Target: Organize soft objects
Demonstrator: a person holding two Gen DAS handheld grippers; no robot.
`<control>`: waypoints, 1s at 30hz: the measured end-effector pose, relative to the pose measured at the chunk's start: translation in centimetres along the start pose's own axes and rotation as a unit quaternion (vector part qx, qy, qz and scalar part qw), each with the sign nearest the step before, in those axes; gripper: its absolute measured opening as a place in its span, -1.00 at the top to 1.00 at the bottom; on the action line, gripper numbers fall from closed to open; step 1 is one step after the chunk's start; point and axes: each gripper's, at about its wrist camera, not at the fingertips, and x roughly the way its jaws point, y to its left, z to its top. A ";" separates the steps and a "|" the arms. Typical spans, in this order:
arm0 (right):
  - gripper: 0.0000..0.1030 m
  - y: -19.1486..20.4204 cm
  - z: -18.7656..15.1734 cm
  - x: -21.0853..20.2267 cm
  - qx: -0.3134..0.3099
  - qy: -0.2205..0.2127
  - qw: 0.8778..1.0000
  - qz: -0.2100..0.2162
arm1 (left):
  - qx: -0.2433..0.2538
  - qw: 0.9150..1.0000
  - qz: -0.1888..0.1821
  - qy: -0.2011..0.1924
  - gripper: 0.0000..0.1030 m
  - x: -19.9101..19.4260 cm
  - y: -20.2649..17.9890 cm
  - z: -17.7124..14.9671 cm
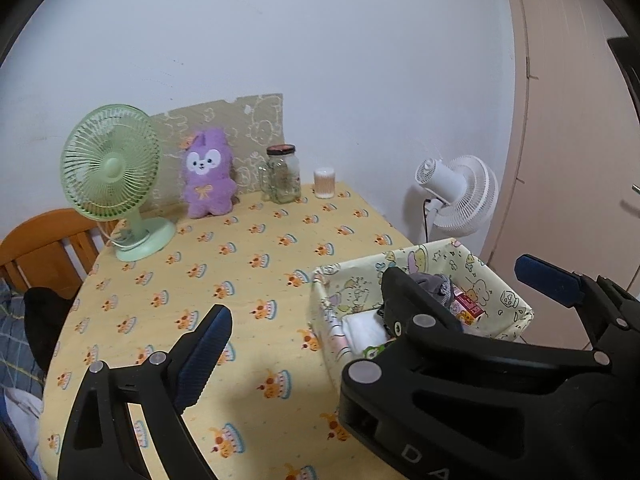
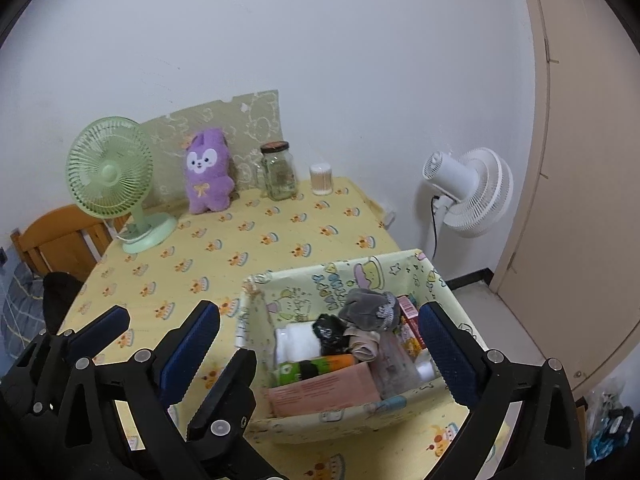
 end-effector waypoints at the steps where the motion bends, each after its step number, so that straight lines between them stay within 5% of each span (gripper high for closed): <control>1: -0.96 0.3 0.0 -0.3 -0.002 -0.002 1.000 0.001 | -0.001 1.000 0.006 -0.003 -0.85 -0.4 0.3 0.0; 30: -0.97 8.1 -0.7 -6.6 -0.034 -0.054 0.996 0.056 | -0.052 0.992 0.105 -0.047 -0.97 -8.1 9.3 -2.2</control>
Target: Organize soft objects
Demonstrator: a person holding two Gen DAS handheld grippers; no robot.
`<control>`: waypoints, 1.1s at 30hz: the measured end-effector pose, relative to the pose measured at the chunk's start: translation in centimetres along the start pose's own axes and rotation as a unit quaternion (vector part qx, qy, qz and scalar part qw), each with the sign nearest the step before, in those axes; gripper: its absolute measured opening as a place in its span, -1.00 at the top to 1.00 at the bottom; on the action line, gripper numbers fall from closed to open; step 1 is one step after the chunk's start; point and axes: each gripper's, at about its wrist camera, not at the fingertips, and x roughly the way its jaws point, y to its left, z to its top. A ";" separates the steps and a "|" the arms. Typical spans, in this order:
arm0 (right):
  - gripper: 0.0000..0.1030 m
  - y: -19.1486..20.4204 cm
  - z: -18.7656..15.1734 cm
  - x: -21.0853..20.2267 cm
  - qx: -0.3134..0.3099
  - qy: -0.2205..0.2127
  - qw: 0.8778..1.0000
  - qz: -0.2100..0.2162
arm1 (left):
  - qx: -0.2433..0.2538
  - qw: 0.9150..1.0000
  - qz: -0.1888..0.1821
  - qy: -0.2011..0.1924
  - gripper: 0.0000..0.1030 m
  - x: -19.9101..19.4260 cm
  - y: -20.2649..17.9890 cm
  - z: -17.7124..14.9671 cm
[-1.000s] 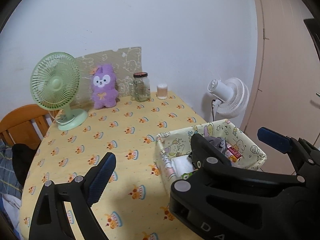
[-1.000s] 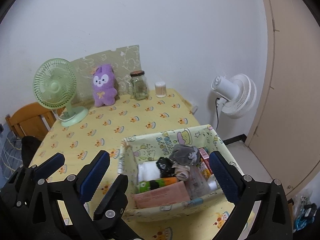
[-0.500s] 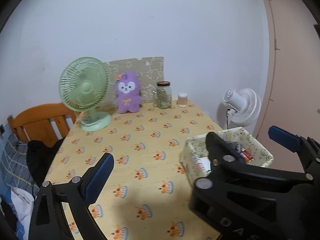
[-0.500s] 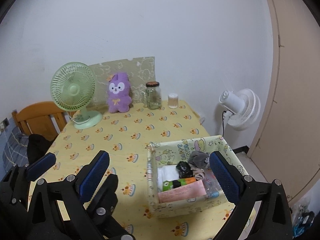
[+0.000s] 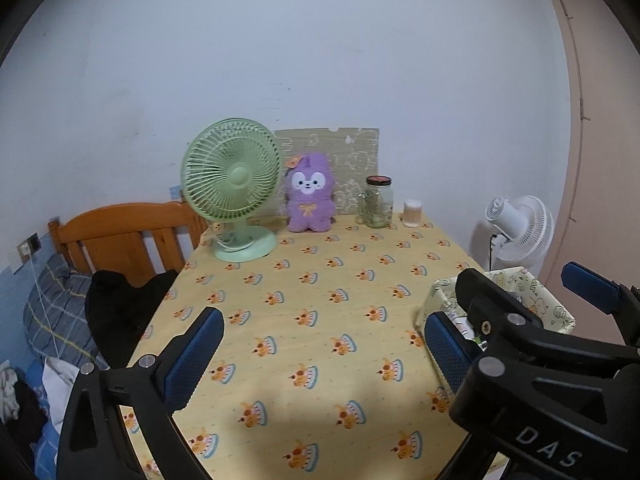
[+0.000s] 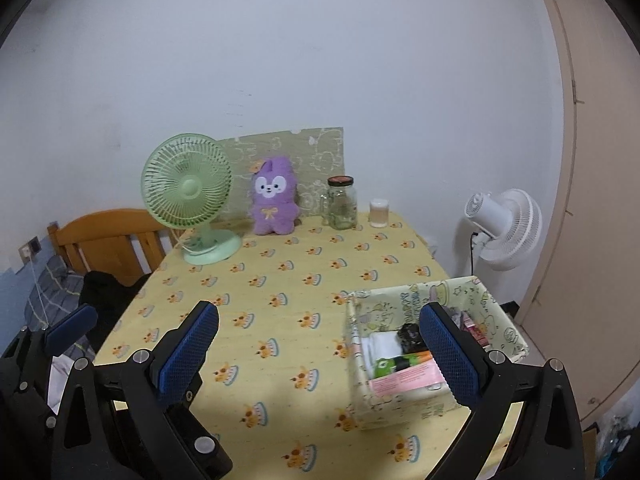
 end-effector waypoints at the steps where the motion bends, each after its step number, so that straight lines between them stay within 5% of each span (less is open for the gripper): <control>1: -0.98 0.2 0.0 -0.1 0.000 0.000 1.000 0.002 | -0.002 1.000 0.001 0.000 -0.97 -0.1 0.2 0.0; 33: -1.00 1.0 0.2 -2.1 -0.013 -0.024 1.000 0.004 | -0.015 0.999 0.013 -0.025 -0.99 -2.0 1.2 -0.4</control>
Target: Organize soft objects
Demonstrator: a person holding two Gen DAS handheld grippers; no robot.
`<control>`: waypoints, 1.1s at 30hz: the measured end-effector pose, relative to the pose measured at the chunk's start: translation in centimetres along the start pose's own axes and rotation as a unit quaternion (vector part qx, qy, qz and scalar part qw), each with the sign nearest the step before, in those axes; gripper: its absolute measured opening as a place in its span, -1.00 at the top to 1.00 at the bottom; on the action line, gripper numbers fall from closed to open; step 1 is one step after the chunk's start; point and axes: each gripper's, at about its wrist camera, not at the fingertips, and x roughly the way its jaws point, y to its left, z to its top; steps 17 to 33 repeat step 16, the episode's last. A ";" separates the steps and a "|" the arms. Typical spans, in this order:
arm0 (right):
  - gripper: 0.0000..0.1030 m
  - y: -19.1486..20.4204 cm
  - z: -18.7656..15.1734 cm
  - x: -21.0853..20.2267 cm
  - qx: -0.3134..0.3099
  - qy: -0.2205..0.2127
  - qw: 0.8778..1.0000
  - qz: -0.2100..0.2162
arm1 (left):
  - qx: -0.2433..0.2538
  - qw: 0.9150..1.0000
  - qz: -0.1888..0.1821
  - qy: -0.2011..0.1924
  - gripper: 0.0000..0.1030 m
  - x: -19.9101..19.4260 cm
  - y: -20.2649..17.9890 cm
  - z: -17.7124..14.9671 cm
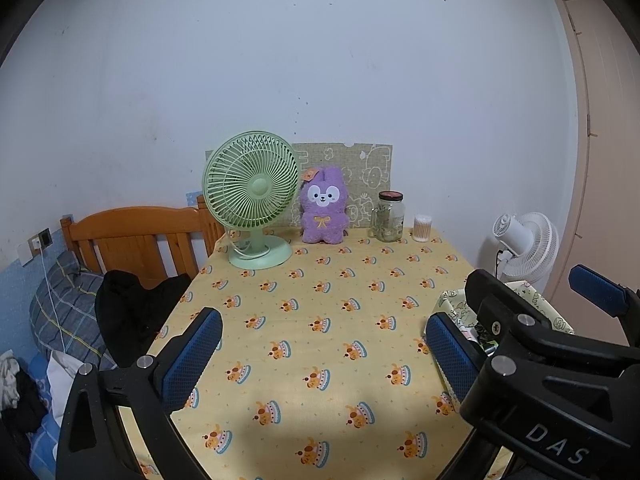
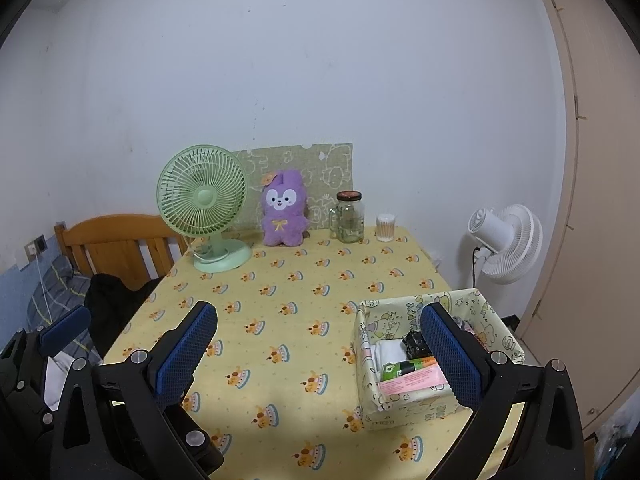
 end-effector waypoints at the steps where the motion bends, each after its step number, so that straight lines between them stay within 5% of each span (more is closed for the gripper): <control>1: -1.00 0.0 0.0 0.0 0.000 0.000 1.000 0.000 | 0.000 1.000 0.000 0.000 -0.99 0.0 0.0 0.0; 33: -1.00 0.1 0.0 0.2 0.002 0.004 1.000 0.002 | -0.001 1.000 0.000 0.004 -0.99 -0.1 -0.1 -0.1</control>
